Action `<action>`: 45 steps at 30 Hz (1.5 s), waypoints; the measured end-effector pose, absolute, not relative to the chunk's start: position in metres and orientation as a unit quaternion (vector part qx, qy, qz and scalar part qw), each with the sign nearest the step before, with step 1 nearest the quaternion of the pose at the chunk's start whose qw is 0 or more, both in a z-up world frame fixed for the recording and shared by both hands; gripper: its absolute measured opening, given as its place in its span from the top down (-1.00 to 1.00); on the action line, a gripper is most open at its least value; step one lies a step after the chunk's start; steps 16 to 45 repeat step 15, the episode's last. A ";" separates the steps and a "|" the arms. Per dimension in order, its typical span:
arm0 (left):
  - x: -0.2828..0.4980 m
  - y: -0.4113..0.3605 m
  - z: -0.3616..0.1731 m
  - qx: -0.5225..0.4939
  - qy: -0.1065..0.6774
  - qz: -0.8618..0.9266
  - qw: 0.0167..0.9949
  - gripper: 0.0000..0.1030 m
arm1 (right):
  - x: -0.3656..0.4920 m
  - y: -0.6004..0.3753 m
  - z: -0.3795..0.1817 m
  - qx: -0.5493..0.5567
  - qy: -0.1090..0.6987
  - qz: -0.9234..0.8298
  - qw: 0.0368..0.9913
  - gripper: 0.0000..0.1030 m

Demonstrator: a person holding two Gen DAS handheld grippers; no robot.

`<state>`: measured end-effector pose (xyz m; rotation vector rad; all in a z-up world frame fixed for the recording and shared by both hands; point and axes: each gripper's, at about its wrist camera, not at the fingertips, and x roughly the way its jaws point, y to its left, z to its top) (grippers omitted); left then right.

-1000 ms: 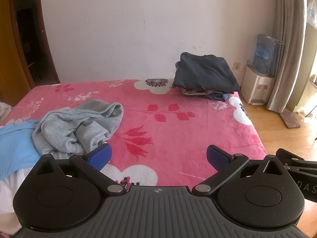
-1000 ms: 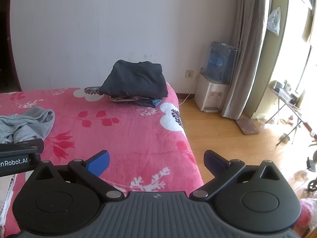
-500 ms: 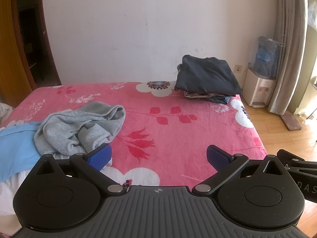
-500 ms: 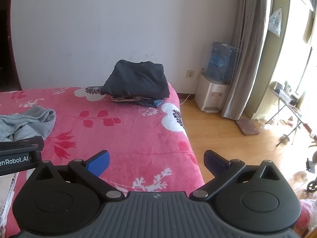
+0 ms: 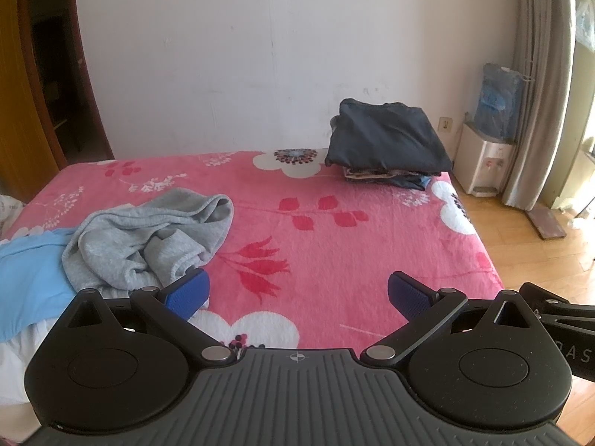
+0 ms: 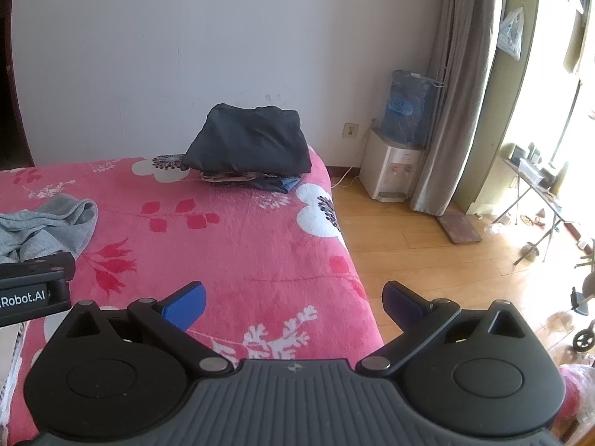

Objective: Fold clothes

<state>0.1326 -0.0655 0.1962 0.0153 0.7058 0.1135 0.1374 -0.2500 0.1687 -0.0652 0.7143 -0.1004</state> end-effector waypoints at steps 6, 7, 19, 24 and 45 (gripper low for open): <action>0.133 -0.067 0.196 0.011 0.346 0.054 0.937 -1.00 | 0.135 -0.250 0.167 -0.033 0.351 -0.051 0.934 -1.00; 0.133 -0.066 0.195 0.011 0.346 0.054 0.936 -1.00 | 0.135 -0.250 0.167 -0.033 0.352 -0.051 0.934 -1.00; 0.132 -0.065 0.196 0.008 0.346 0.053 0.937 -1.00 | 0.133 -0.246 0.168 -0.040 0.351 -0.048 0.934 -1.00; 0.132 -0.065 0.196 0.008 0.346 0.053 0.937 -1.00 | 0.133 -0.246 0.168 -0.040 0.351 -0.048 0.934 -1.00; 0.132 -0.065 0.196 0.008 0.346 0.053 0.937 -1.00 | 0.133 -0.246 0.168 -0.040 0.351 -0.048 0.934 -1.00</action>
